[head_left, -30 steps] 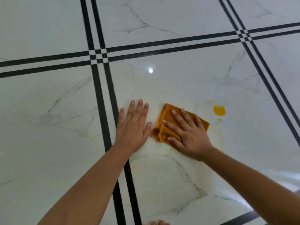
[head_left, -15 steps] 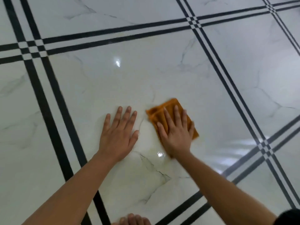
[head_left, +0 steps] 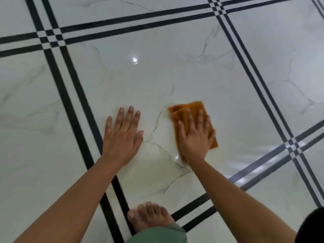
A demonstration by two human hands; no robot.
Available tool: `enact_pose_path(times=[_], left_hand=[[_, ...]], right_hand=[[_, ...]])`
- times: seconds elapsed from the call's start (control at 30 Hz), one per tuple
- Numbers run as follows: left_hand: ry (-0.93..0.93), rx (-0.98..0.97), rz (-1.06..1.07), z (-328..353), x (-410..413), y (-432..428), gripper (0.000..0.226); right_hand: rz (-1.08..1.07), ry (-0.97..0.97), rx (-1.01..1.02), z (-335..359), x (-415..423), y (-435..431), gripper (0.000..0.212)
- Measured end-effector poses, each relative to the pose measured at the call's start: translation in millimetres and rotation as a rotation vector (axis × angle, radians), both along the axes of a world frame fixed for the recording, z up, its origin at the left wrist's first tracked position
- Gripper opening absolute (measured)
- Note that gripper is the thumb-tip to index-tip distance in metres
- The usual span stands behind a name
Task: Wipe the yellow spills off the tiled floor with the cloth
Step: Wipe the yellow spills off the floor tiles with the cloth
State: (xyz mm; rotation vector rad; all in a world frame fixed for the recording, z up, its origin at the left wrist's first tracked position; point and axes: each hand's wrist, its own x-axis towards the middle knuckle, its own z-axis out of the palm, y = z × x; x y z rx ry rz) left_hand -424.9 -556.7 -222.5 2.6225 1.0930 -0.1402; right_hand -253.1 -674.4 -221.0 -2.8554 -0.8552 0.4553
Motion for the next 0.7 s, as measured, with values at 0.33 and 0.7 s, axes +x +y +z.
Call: enact_pose_path(times=[0.33,0.7], left_hand=[[0.03,0.042,0.118,-4,-72,-28,0.06],[0.066,0.031,0.328,0,-130,-48,0.065]], right_hand=[[0.23,0.044,0.012,1,-94,12,0.066],[0.393,0.061,0.013,-1,-160,21,0.071]])
